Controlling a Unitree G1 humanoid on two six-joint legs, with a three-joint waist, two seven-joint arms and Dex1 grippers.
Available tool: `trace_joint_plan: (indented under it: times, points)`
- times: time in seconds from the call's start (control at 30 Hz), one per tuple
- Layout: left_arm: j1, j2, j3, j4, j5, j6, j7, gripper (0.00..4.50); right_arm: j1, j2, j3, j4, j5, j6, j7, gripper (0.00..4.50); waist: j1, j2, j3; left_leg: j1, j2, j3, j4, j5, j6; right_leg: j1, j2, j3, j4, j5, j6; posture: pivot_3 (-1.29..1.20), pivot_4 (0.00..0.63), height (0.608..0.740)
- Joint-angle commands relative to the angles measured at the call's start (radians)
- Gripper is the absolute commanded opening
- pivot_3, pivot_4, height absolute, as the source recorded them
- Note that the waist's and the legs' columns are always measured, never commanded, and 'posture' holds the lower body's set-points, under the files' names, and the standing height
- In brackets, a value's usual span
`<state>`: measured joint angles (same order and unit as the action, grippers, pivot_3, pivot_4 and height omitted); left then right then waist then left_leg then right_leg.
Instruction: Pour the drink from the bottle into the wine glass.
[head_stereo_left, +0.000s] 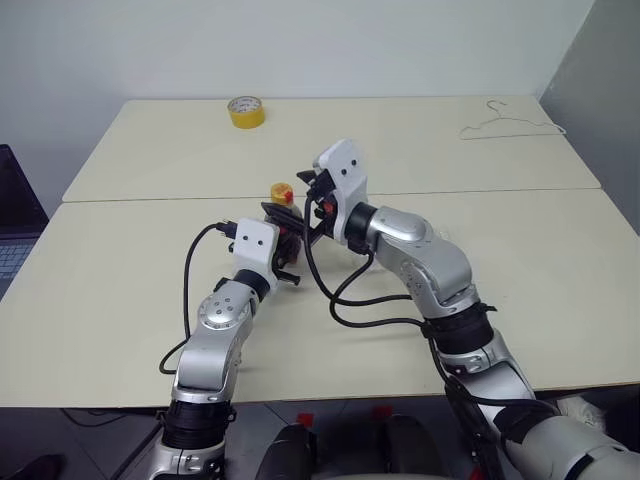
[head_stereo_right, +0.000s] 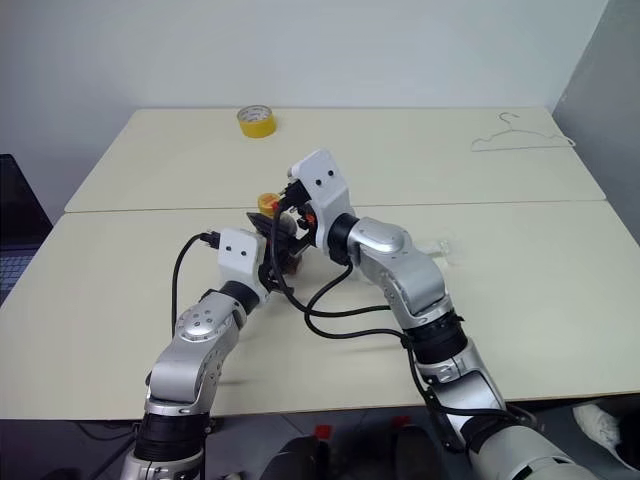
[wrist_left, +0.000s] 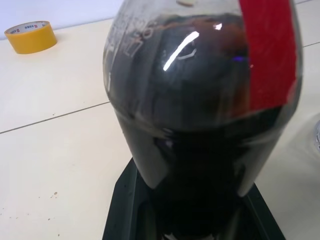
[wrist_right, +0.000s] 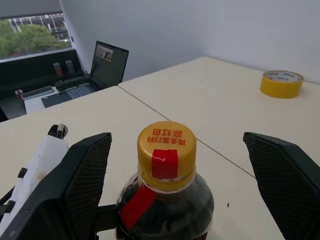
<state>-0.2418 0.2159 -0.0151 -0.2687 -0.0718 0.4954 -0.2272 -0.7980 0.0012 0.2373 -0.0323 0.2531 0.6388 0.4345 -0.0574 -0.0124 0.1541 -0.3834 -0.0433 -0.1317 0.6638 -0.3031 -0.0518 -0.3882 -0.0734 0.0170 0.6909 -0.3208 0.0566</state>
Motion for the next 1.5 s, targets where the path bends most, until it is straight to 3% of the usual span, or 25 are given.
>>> trace_joint_plan:
  times: [0.03, 0.27, 0.33, 0.87, 1.27, 1.5]
  points:
    - [-0.018, -0.002, 0.001, -0.039, 0.002, -0.026, 0.006, 0.63, -0.025, 0.013, -0.003, -0.019, -0.004, -0.026, 0.001, 3.93, 0.000, 0.000, 0.000, 0.000, 0.000, 0.000, 0.000, 0.000, 0.000, 0.000, 0.000, 0.000, 0.000, 0.000, 0.000, 0.00, 0.150, 0.740]
    - [-0.014, -0.003, 0.000, -0.046, 0.002, -0.023, 0.007, 0.63, -0.023, 0.011, -0.001, -0.024, 0.000, -0.020, 0.008, 1.60, 0.000, 0.000, 0.000, 0.000, 0.000, 0.000, 0.000, 0.000, 0.000, 0.000, 0.000, 0.000, 0.000, 0.000, 0.000, 0.00, 0.150, 0.740]
    - [-0.014, -0.004, 0.001, -0.047, 0.002, -0.021, 0.008, 0.63, -0.024, 0.011, 0.000, -0.023, 0.002, -0.027, 0.017, 1.24, 0.000, 0.000, 0.000, 0.000, 0.000, 0.000, 0.000, 0.000, 0.000, 0.000, 0.000, 0.000, 0.000, 0.000, 0.000, 0.00, 0.150, 0.740]
    - [-0.010, -0.004, 0.002, -0.052, 0.000, -0.015, 0.006, 0.63, 0.045, 0.082, -0.064, 0.096, 0.085, -0.323, 0.175, 1.24, 0.000, 0.000, 0.000, 0.000, 0.000, 0.000, 0.000, 0.000, 0.000, 0.000, 0.000, 0.000, 0.000, 0.000, 0.000, 0.00, 0.150, 0.740]
    - [-0.006, -0.005, -0.001, -0.051, -0.001, -0.021, 0.002, 0.62, 0.064, 0.132, -0.110, 0.096, 0.157, -0.252, 0.155, 1.23, 0.000, 0.000, 0.000, 0.000, 0.000, 0.000, 0.000, 0.000, 0.000, 0.000, 0.000, 0.000, 0.000, 0.000, 0.000, 0.00, 0.150, 0.740]
    - [-0.003, -0.009, 0.000, -0.052, 0.000, -0.025, 0.007, 0.62, 0.098, 0.019, -0.074, -0.034, -0.015, -0.328, 0.061, 1.23, 0.003, 0.000, 0.000, 0.000, 0.000, 0.000, 0.000, 0.000, 0.000, 0.000, 0.000, 0.000, 0.000, 0.000, 0.000, 0.00, 0.150, 0.740]
